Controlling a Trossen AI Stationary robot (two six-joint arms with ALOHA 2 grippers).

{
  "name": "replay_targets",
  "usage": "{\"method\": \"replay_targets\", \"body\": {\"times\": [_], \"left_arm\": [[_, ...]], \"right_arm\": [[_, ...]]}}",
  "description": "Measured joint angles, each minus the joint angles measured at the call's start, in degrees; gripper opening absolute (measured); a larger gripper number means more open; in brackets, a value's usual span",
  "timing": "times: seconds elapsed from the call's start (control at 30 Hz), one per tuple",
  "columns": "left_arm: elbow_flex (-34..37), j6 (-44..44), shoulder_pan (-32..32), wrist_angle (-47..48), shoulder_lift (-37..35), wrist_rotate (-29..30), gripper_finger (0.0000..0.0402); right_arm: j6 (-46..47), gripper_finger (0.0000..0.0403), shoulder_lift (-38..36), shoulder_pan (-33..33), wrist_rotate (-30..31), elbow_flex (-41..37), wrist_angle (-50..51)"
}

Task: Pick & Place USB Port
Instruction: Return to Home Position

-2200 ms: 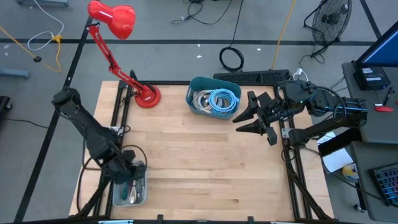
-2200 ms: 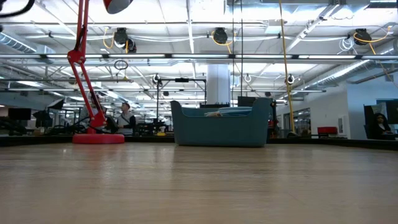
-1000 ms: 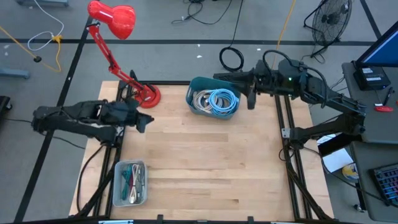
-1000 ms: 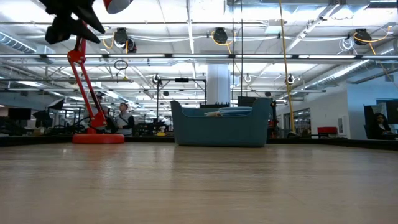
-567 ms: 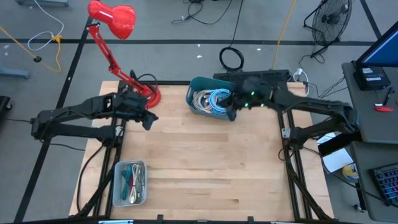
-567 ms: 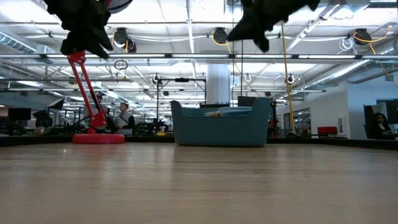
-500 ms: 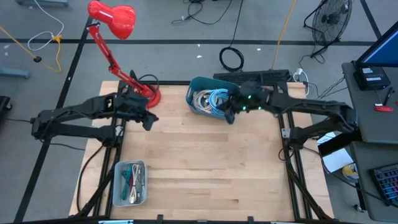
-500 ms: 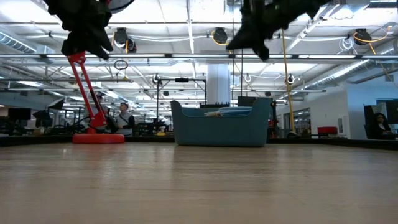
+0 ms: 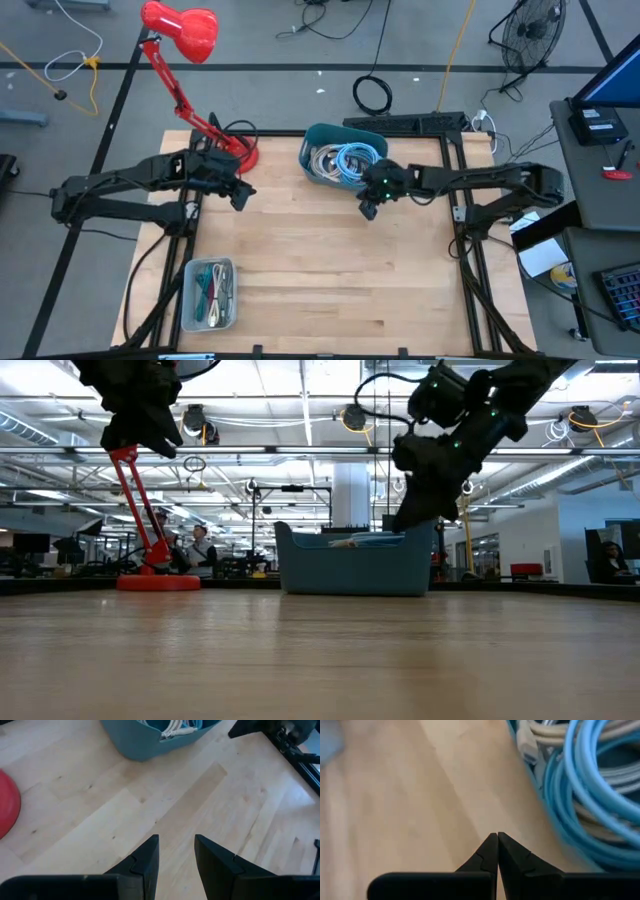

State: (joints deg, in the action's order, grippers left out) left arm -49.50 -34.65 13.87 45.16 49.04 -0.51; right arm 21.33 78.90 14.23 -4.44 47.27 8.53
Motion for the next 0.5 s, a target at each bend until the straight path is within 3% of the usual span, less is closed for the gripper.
{"method": "replay_targets", "body": {"times": [0.3, 0.5], "left_arm": [[0.0, -0.5, 0.0, -0.6, 1.6, 0.4, 0.0127], [0.0, -1.4, -0.1, -1.7, 2.4, -1.0, 0.0127]], "right_arm": [[-2.8, 0.0, 9.0, -1.1, 8.1, 0.2, -7.6], [-4.4, 0.0, 10.3, -1.0, 14.2, 0.1, -7.2]]}}
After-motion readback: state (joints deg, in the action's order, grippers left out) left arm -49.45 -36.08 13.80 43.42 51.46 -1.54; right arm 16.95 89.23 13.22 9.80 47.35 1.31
